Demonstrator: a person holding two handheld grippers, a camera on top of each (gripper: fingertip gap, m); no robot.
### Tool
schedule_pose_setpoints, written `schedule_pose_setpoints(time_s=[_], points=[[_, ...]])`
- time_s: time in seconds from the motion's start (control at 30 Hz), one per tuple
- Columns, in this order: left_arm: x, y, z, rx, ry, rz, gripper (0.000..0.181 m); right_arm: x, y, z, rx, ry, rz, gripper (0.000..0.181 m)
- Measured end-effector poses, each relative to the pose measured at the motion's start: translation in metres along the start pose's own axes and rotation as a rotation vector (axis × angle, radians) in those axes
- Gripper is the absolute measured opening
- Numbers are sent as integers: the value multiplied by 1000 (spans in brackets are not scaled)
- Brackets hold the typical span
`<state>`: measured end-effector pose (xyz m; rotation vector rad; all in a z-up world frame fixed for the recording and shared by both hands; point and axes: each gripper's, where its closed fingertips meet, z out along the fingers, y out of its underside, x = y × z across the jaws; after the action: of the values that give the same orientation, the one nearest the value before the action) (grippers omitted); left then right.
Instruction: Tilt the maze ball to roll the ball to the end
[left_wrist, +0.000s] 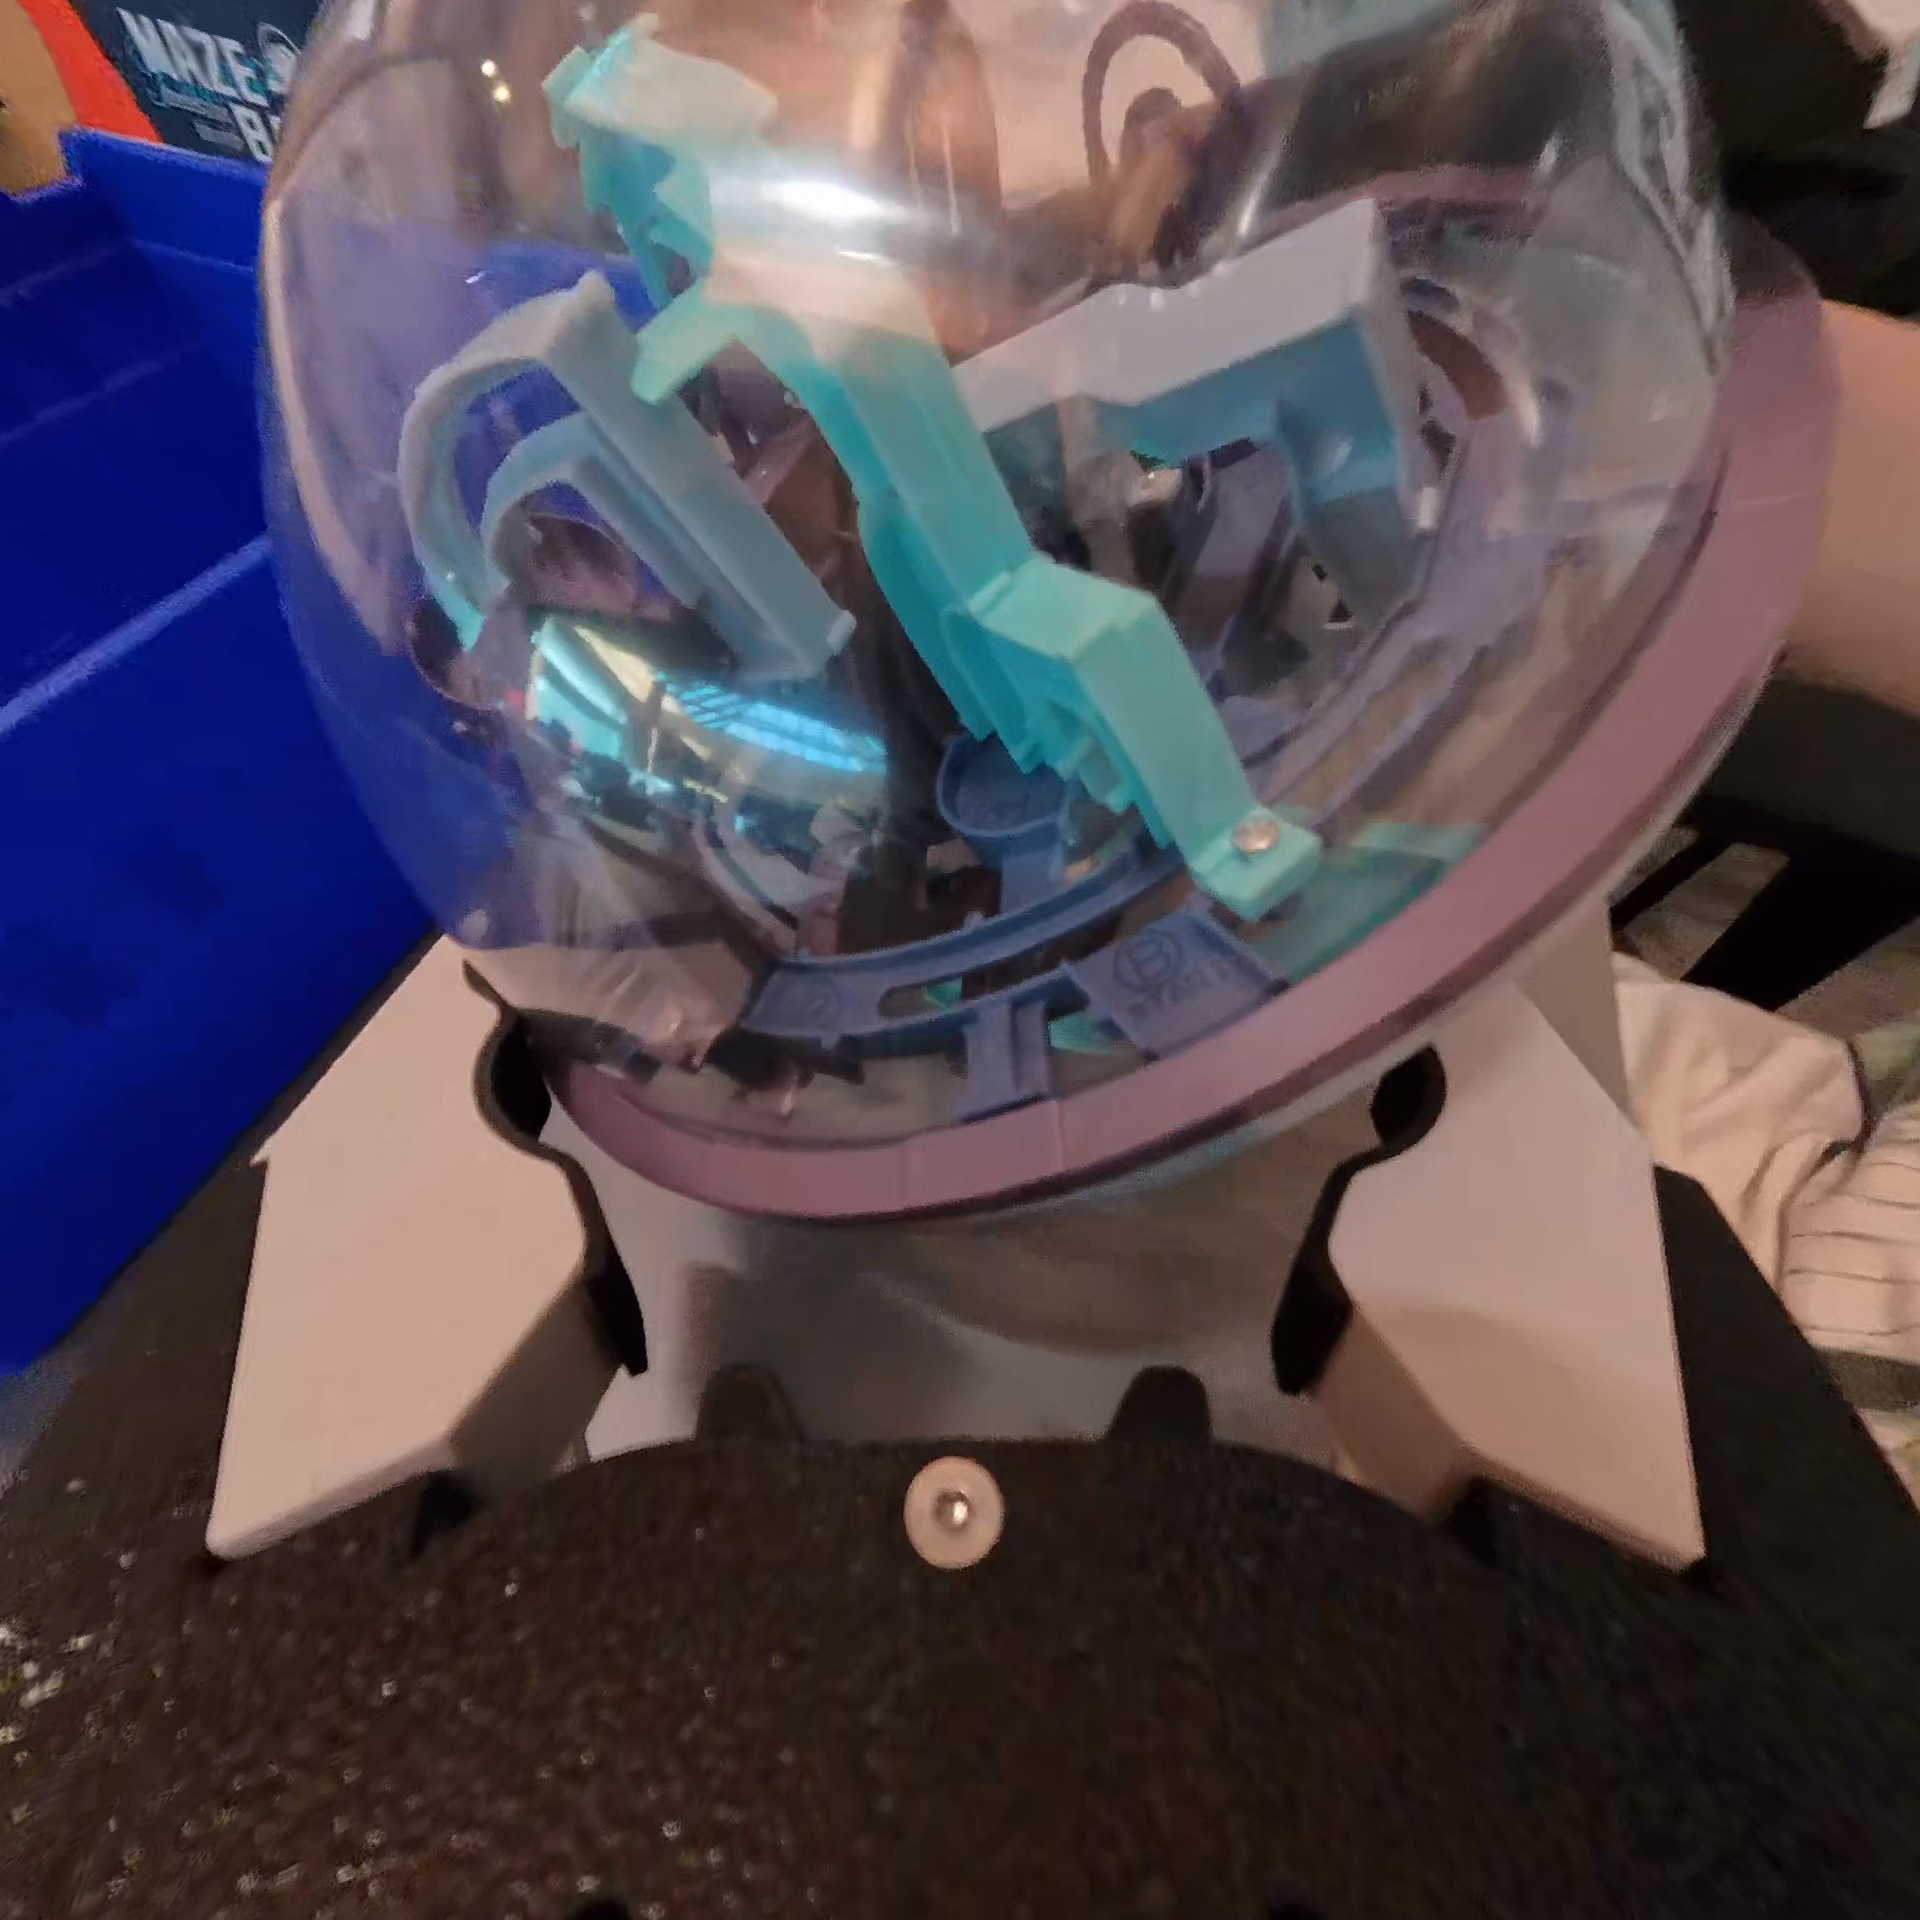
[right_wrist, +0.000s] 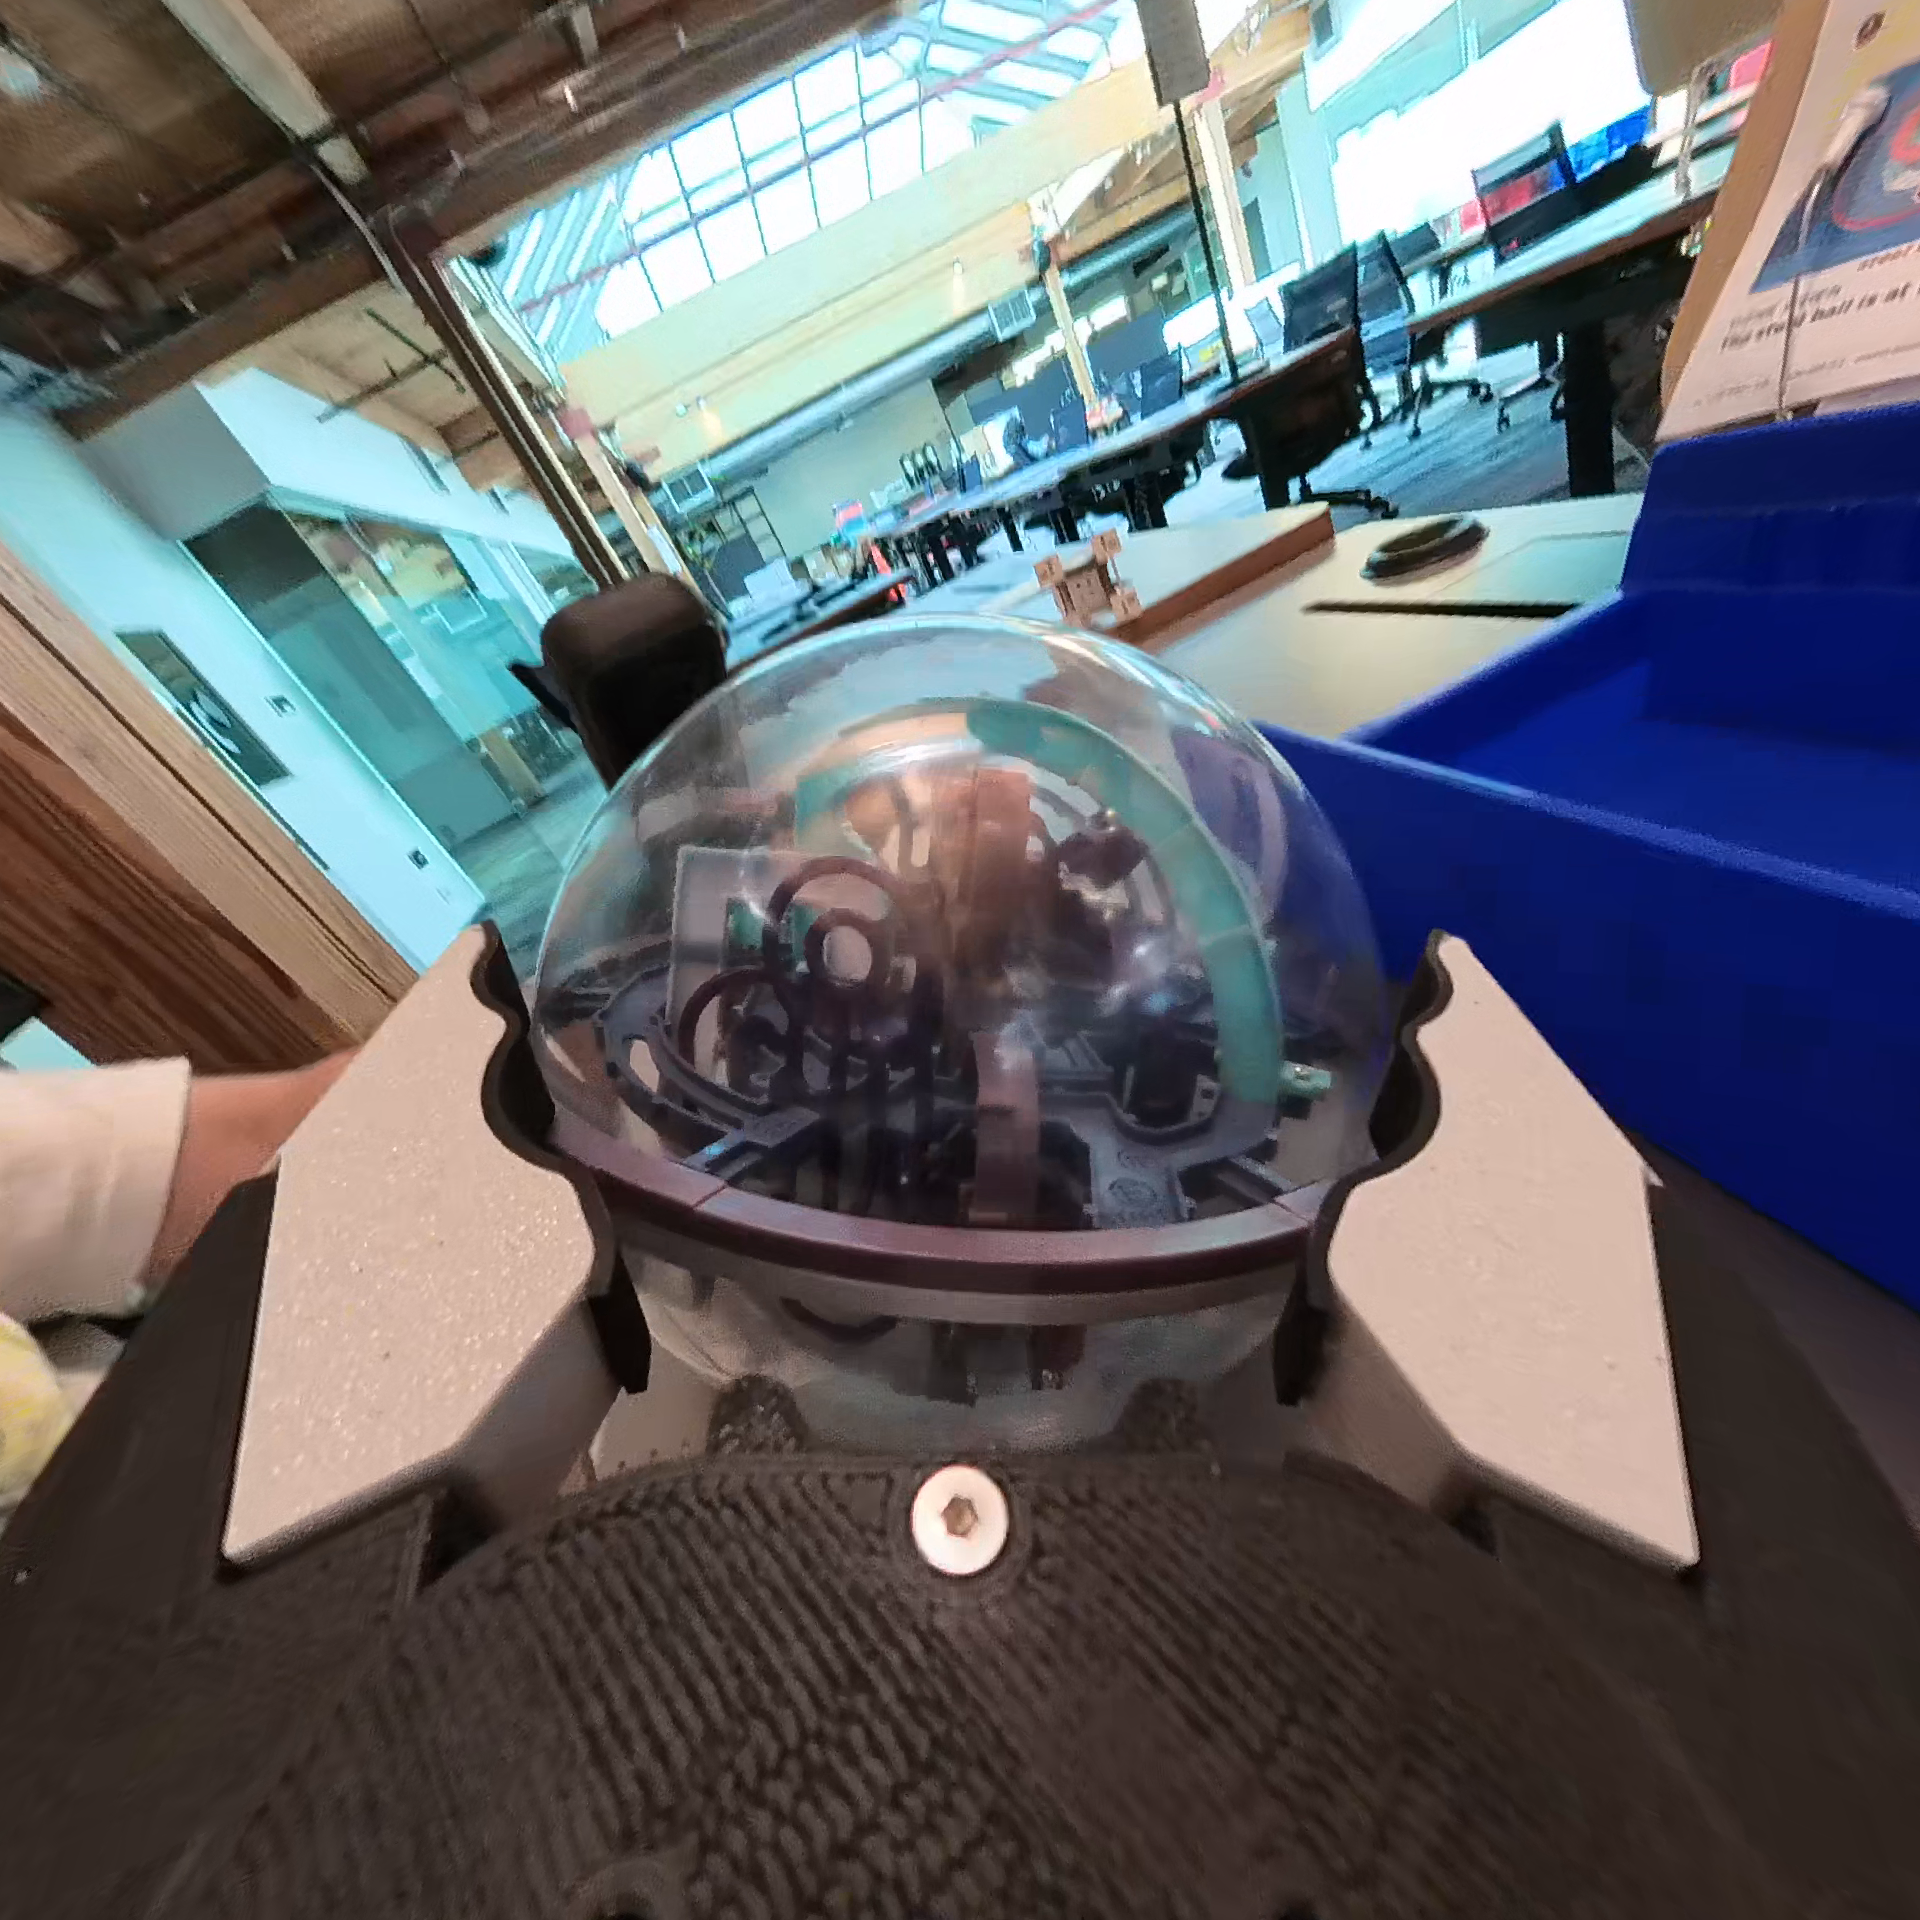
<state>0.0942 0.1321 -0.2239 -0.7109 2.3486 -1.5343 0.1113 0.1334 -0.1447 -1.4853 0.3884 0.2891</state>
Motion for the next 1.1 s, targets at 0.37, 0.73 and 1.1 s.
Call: schedule_pose_setpoints(time_s=[0.37,0.73,1.1], points=[[10,-75,-59,-20,-98,39,158,-56,-82,12,171,-61,18,159],[47,-199,-149,47,-217,211,158,-170,-197,18,279,-156,-144,159],[80,-245,-186,150,-268,291,158,-219,-227,11,366,-234,-94,159]])
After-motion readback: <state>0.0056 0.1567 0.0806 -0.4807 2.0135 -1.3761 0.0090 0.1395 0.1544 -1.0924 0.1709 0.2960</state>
